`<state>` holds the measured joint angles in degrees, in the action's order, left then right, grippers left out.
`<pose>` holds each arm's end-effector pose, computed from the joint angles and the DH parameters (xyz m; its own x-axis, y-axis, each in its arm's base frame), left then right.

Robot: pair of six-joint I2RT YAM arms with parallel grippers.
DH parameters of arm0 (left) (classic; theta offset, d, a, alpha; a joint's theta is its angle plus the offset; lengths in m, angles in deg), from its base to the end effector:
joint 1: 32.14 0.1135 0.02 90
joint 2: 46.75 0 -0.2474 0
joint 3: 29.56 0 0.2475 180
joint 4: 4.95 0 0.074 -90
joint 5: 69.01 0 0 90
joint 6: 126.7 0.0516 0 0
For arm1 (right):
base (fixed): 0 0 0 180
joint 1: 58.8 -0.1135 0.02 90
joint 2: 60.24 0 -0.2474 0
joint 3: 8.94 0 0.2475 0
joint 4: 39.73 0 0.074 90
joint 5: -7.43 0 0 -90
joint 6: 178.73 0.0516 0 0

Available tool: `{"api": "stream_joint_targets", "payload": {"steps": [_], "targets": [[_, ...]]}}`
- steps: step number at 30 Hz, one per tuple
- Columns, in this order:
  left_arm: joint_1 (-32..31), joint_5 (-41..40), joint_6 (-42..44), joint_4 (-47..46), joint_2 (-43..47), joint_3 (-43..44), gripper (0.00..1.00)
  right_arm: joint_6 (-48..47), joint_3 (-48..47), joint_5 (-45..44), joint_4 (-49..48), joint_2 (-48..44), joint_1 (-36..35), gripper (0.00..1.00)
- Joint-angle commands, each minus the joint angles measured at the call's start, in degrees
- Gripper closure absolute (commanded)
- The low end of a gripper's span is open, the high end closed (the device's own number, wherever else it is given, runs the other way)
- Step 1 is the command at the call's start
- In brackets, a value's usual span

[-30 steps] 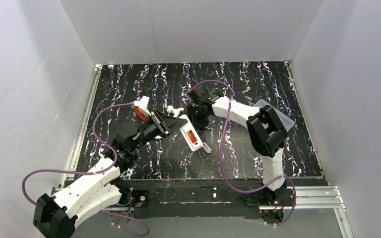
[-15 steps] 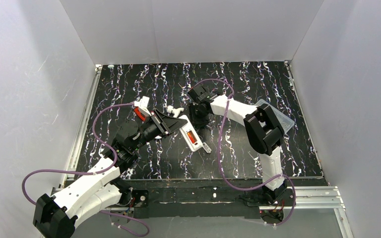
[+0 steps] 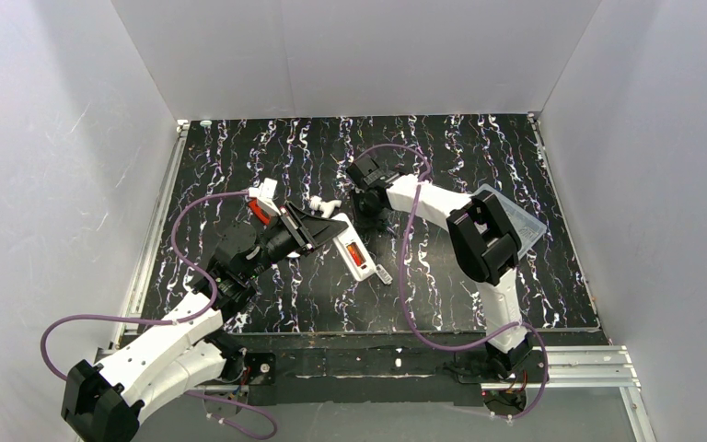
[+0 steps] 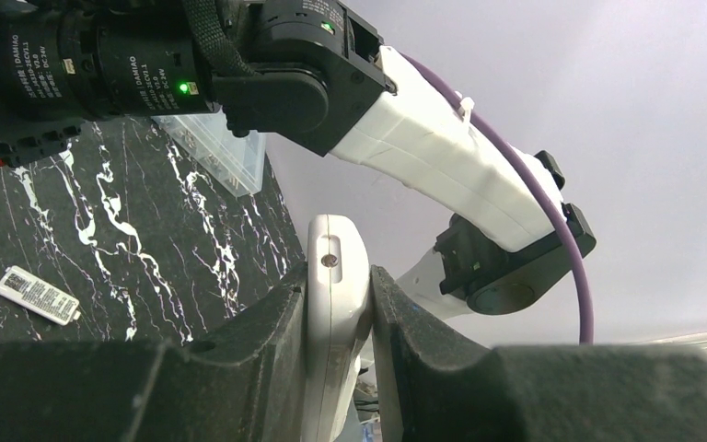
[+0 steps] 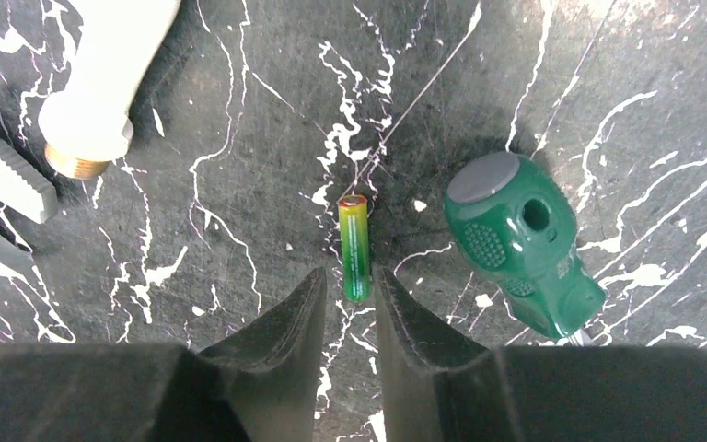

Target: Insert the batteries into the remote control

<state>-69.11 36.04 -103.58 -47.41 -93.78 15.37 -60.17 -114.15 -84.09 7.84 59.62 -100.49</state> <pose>0.1462 -0.1268 0.3656 -0.4764 -0.7531 -0.4539 0.7660 -0.1019 -0.6348 0.3303 0.2924 0.1544 -0.8937 -0.1560 -0.4206 -0.2600 0.9442 0.2022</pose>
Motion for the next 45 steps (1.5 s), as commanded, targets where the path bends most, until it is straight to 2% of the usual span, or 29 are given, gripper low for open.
{"api": "stream_joint_targets", "payload": {"steps": [1, 13, 19, 23, 34, 38, 41, 45], "targets": [[-0.2, 0.4, 0.6, -4.5, 1.6, 2.7, 1.00, -1.2, -3.0, -1.3, 1.1, 1.7, 0.1, 0.68], [-0.2, 0.1, 0.4, -4.4, 1.9, 2.2, 1.00, -2.6, -2.5, -3.2, 2.7, 2.9, -1.2, 0.72], [-0.2, 0.2, 0.6, -4.2, 2.1, 2.3, 1.00, -3.5, -2.7, -4.0, 3.1, 3.2, -1.8, 0.89], [-0.2, 0.1, 0.8, -3.8, 2.5, 2.2, 1.00, -4.5, -1.5, -3.0, 1.8, 1.2, -1.8, 0.96], [-0.2, 0.2, 0.9, -4.4, 2.0, 2.2, 1.00, -7.9, 4.3, 0.2, -7.3, -16.7, 1.5, 0.99], [-0.2, 0.3, 1.1, -4.0, 2.1, 2.3, 1.00, -6.7, 6.7, 7.2, -9.5, -23.1, 6.0, 0.99], [-0.2, 0.3, 1.4, -3.5, 2.3, 2.5, 1.00, -9.5, 13.9, 10.4, -16.6, -30.6, 8.6, 0.99], [-0.2, 0.5, 1.9, -2.3, 2.1, 3.2, 1.00, -17.8, 26.7, 12.5, -32.4, -43.0, 9.0, 0.99]]}}
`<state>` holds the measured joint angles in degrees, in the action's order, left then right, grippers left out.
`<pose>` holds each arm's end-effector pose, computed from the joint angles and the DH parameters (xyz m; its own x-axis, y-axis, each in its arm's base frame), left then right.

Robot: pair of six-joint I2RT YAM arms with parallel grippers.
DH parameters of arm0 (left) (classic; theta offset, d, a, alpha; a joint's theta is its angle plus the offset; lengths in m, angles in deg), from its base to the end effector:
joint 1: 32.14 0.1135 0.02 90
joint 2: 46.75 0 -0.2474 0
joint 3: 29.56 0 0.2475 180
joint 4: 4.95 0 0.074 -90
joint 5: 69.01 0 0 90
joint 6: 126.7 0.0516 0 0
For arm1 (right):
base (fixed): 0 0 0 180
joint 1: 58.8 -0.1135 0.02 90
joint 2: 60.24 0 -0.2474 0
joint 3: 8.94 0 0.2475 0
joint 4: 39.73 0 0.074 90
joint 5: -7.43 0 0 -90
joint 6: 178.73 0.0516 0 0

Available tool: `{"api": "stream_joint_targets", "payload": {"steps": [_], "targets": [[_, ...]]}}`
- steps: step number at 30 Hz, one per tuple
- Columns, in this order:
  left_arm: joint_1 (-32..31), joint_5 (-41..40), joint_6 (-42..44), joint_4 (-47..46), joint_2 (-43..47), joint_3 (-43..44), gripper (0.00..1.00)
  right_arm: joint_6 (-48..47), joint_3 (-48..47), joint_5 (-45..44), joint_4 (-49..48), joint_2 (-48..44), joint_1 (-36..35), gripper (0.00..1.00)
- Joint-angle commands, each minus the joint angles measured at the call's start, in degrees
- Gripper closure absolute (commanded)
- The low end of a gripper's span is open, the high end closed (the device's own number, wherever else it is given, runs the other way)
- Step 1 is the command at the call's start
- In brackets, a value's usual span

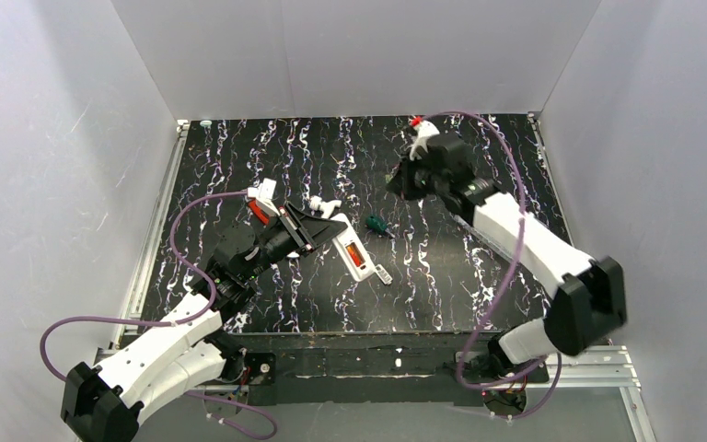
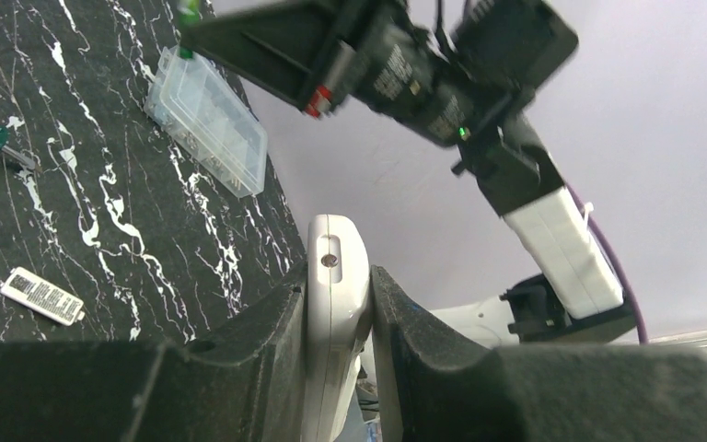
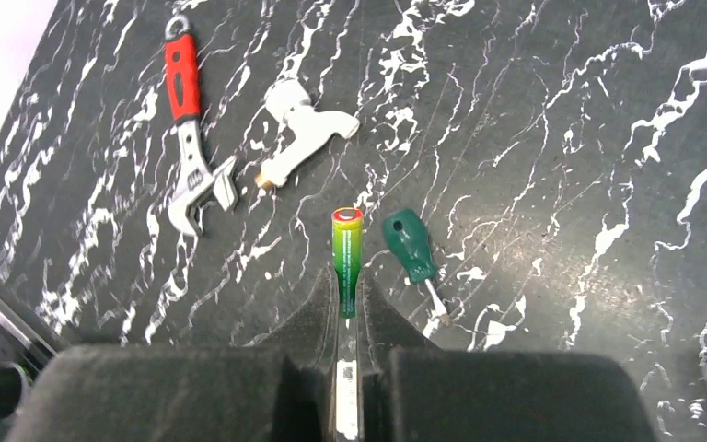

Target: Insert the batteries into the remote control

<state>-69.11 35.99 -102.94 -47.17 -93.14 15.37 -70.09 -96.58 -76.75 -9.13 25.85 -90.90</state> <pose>0.1442 -0.1253 0.3672 -0.4649 -0.7566 -0.4598 0.7746 -0.0959 -0.6252 0.3023 0.1958 0.3062 -0.5827 0.0098 -0.8126 -0.4406 0.8364 0.3261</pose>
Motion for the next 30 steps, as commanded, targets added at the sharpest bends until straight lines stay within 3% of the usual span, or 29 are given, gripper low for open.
{"api": "stream_joint_targets", "payload": {"steps": [1, 10, 17, 23, 30], "targets": [[-0.2, 0.6, 1.3, -2.1, 1.5, 3.5, 1.00, -9.5, 11.4, 6.4, -18.8, -11.8, -0.6, 0.99], [-0.1, 1.3, 1.6, -2.9, 0.4, 4.3, 1.00, -21.1, 17.7, 19.6, -23.4, -24.4, -0.6, 0.99], [-0.1, 1.7, 1.5, -5.0, 0.0, 3.8, 1.00, -25.0, 21.2, 33.0, -26.9, -30.9, -0.6, 0.99], [-0.1, 2.8, 1.4, -6.9, -1.3, 4.3, 1.00, -27.1, 25.8, 33.3, -31.7, -34.2, -0.5, 0.99], [-0.1, 3.5, 1.3, -10.7, -2.4, 3.6, 1.00, -39.6, 27.6, 44.3, -30.1, -36.9, -0.6, 0.99]]}}
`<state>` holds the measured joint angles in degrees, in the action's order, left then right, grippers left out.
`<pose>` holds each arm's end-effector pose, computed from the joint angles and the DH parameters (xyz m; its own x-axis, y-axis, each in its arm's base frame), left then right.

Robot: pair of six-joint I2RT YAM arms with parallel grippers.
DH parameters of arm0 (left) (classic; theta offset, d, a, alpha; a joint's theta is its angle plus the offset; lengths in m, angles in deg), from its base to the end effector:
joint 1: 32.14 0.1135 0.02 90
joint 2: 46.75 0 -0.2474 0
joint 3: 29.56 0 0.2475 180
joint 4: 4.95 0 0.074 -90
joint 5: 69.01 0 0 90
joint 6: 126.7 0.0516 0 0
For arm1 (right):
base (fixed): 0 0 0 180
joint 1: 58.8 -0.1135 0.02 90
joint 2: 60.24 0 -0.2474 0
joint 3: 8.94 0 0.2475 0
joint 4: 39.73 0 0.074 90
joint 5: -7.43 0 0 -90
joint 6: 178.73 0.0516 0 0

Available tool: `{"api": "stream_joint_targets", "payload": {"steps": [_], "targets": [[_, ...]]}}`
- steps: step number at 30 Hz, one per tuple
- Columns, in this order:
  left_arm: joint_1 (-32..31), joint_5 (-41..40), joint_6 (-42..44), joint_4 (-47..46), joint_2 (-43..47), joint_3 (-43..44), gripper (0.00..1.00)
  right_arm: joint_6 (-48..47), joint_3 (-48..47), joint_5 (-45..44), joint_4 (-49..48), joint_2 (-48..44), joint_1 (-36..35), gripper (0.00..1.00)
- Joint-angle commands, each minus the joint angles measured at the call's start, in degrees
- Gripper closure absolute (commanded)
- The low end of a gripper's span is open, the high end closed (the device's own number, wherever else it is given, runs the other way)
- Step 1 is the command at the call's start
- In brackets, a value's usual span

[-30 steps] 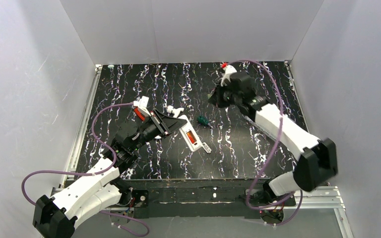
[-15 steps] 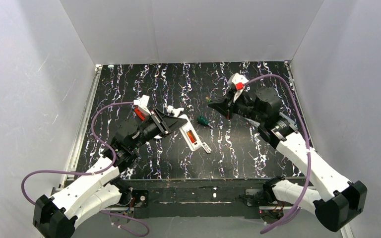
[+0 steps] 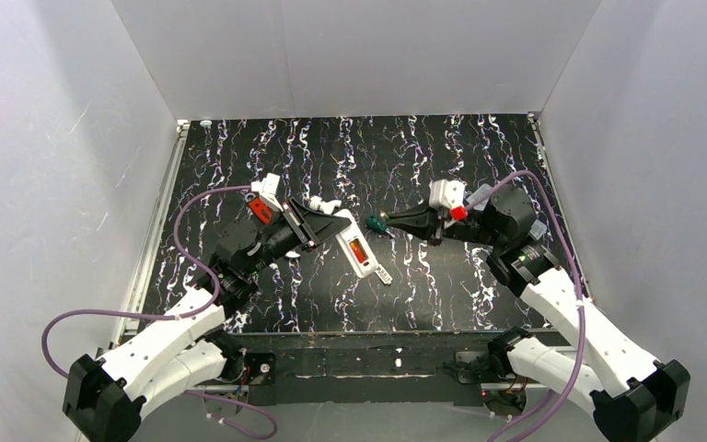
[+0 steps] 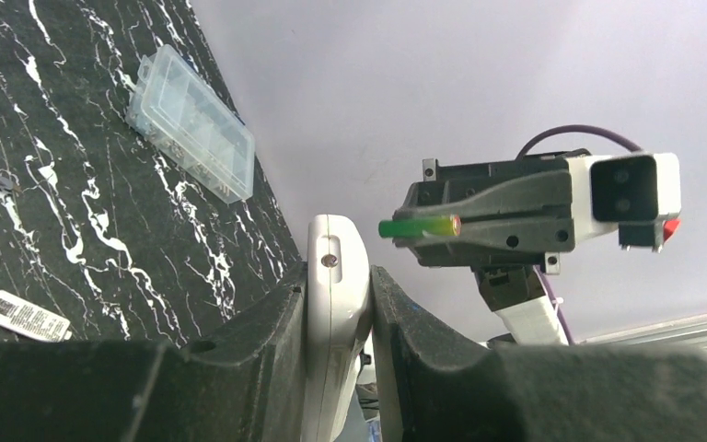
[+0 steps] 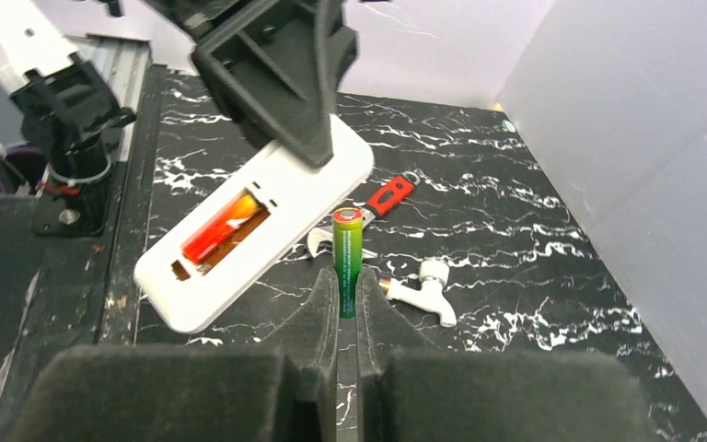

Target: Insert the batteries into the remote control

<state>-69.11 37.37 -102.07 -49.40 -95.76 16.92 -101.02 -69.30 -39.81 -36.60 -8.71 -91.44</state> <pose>0.1485 -0.1300 0.3718 -0.4544 -0.7495 -0.4814 0.7955 -0.0984 -0.5979 0.1680 0.1492 0.3563 0.2871 -0.0017 -0.9579 -0.9250 0.2595 -0.2777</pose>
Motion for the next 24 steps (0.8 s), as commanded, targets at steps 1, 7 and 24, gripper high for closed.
{"api": "stream_joint_targets", "payload": {"steps": [1, 7, 24], "targets": [[-0.1, 2.4, 0.4, -9.2, 0.0, 2.1, 1.00, -10.0, 0.4, 8.2, -2.2, -2.6, 0.0, 0.99], [-0.1, 3.5, -0.1, -13.2, -1.8, 2.1, 1.00, -16.2, -1.2, 11.2, 3.1, -3.1, 0.0, 0.99], [-0.2, 14.8, 2.9, -26.3, -6.3, 4.4, 1.00, -19.5, -3.3, 7.3, 7.6, -4.8, 0.0, 0.99]]}}
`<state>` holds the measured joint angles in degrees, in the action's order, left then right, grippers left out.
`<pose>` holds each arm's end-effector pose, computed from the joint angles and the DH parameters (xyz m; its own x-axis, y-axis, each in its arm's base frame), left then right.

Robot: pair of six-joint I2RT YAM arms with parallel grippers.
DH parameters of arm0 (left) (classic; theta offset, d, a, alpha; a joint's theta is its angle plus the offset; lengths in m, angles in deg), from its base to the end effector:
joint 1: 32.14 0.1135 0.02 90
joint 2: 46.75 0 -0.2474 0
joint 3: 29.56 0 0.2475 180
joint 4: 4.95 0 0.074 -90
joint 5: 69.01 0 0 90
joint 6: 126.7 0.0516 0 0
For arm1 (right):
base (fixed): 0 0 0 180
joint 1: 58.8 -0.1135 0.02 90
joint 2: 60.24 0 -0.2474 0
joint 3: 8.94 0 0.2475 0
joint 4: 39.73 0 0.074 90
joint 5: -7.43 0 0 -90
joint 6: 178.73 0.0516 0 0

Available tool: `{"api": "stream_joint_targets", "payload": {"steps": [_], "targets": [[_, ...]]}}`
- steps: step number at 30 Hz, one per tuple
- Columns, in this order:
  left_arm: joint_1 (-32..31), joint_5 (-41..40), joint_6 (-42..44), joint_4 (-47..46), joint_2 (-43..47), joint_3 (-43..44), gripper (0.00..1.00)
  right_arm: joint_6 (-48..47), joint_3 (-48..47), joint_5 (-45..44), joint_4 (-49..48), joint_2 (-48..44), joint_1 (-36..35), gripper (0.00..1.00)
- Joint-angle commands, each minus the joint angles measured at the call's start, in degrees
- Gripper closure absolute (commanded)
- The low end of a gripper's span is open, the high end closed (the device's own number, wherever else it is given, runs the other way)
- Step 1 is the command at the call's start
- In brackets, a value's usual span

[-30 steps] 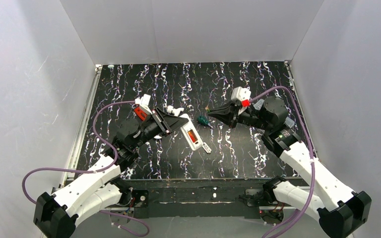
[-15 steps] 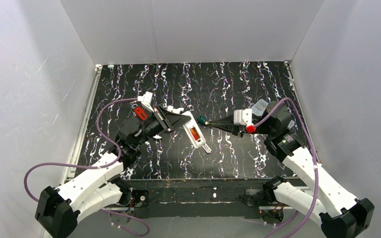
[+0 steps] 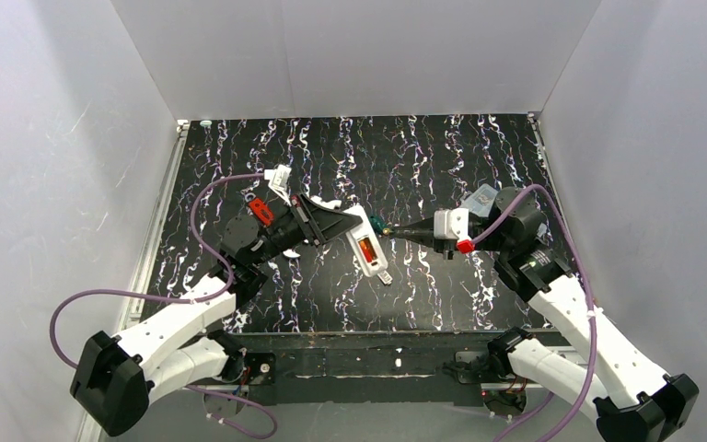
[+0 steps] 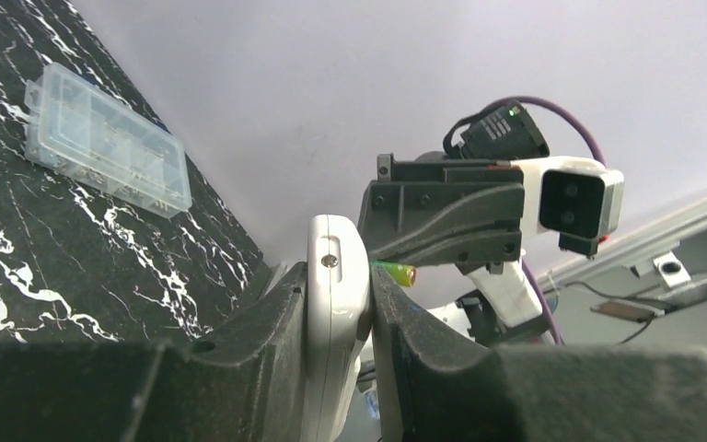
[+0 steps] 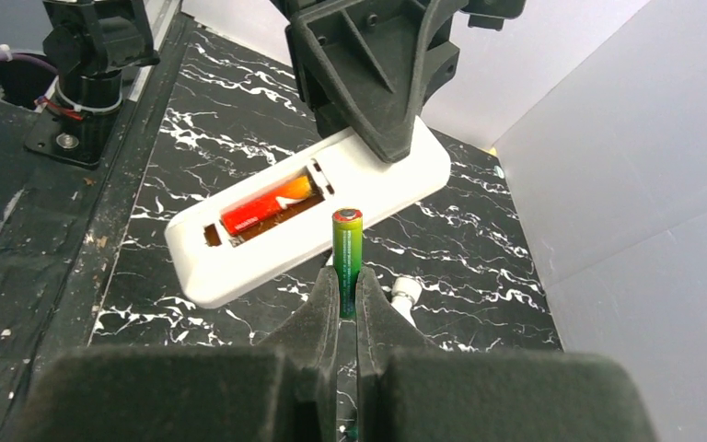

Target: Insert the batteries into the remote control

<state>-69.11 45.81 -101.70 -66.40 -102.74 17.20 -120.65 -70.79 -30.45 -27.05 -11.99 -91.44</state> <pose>0.1467 -0.1375 0.3744 -0.4140 -0.7179 -0.5596 0.8898 -0.1897 -0.4150 0.1477 0.1430 0.3580 0.5380 -0.0410 -0.8420 -0.8380 0.0821 -0.5394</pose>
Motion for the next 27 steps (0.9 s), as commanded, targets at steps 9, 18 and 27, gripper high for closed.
{"api": "stream_joint_targets", "payload": {"steps": [9, 18, 27], "targets": [[-0.1, 20.4, 25.8, 16.9, 7.1, 10.5, 1.00, 2.0, -1.5, -6.2, -4.1, -2.1, -0.1, 0.99], [-0.2, 22.9, 38.6, 34.1, 10.9, 13.1, 1.00, 2.6, -1.4, -7.7, -4.8, -1.8, 0.0, 0.99], [-0.1, 13.3, 34.9, 37.4, 12.5, 11.7, 1.00, 29.5, -1.9, -22.2, -2.3, 5.3, -0.1, 0.99]]}}
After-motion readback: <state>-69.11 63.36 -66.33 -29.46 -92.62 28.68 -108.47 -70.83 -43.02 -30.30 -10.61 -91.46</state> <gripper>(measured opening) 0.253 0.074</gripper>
